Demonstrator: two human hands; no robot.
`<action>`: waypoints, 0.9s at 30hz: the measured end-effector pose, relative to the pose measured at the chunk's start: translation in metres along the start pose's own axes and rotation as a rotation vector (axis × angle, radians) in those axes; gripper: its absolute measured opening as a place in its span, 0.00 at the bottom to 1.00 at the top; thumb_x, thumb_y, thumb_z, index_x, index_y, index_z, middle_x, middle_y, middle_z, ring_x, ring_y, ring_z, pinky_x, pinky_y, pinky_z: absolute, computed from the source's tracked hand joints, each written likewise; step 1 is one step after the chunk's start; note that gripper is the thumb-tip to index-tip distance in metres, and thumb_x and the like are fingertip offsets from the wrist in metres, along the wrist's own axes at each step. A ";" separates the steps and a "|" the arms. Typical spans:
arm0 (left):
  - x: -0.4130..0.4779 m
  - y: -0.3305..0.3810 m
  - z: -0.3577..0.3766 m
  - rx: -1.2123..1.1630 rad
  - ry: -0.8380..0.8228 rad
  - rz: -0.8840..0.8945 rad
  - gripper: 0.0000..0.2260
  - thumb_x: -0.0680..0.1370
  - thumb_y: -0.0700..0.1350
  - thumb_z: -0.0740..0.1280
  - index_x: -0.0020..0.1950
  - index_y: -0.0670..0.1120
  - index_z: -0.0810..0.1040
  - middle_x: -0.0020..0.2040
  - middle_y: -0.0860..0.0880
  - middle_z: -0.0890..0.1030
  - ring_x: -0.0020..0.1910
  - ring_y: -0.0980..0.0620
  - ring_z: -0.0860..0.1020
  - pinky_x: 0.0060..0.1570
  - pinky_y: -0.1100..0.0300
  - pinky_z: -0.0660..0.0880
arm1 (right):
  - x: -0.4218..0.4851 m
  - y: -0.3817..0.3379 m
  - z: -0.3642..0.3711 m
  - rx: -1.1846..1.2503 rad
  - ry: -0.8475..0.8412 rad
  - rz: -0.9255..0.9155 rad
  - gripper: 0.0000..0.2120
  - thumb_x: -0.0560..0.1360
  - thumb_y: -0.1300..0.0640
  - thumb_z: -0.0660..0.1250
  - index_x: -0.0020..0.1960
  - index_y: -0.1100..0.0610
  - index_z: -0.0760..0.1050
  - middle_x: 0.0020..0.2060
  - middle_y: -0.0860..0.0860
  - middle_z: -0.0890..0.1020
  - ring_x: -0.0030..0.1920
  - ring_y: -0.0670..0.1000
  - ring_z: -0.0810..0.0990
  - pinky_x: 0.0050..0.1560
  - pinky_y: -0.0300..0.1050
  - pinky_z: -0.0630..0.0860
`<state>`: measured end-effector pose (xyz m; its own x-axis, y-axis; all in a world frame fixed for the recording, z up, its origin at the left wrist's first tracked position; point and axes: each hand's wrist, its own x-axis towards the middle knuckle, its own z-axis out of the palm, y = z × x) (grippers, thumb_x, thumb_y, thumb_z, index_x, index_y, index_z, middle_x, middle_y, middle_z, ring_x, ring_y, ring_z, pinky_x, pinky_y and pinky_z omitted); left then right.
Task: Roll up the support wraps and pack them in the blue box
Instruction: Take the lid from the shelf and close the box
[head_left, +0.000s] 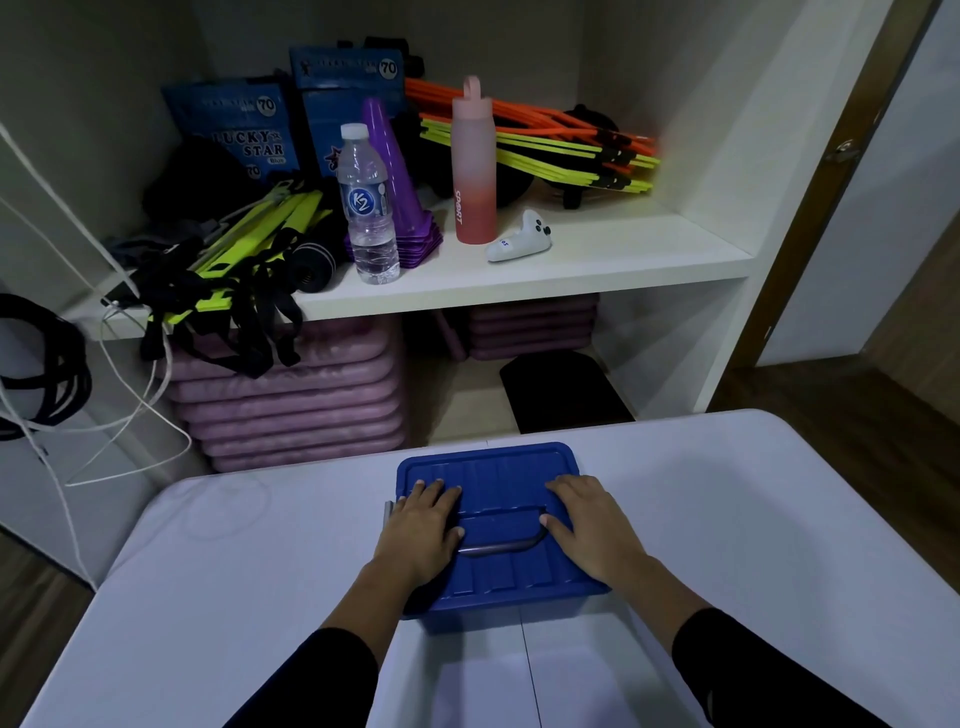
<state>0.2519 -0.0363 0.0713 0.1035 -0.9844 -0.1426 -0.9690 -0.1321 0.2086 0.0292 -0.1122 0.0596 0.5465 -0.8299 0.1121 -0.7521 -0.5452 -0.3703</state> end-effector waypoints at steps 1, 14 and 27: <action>0.000 0.003 -0.002 0.011 0.019 -0.003 0.26 0.80 0.54 0.57 0.75 0.49 0.55 0.76 0.47 0.56 0.76 0.44 0.52 0.73 0.48 0.51 | 0.001 0.001 0.000 0.016 0.005 0.008 0.22 0.79 0.49 0.59 0.70 0.56 0.64 0.68 0.50 0.69 0.68 0.50 0.65 0.68 0.41 0.62; 0.022 0.069 0.025 -0.057 -0.147 0.079 0.38 0.73 0.70 0.54 0.76 0.58 0.42 0.77 0.51 0.39 0.75 0.46 0.34 0.70 0.39 0.33 | 0.005 0.023 0.000 0.505 -0.058 0.459 0.27 0.78 0.56 0.61 0.73 0.56 0.55 0.65 0.59 0.72 0.63 0.58 0.73 0.64 0.52 0.71; 0.019 0.065 0.031 -0.032 -0.090 0.096 0.36 0.74 0.70 0.50 0.75 0.58 0.39 0.77 0.52 0.37 0.74 0.48 0.32 0.68 0.42 0.29 | 0.004 0.023 0.005 0.619 0.230 0.457 0.16 0.78 0.66 0.57 0.64 0.58 0.74 0.59 0.57 0.76 0.55 0.51 0.76 0.55 0.36 0.70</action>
<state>0.1834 -0.0596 0.0521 -0.0117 -0.9785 -0.2060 -0.9657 -0.0424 0.2562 0.0162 -0.1273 0.0468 0.0932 -0.9956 -0.0118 -0.5049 -0.0370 -0.8624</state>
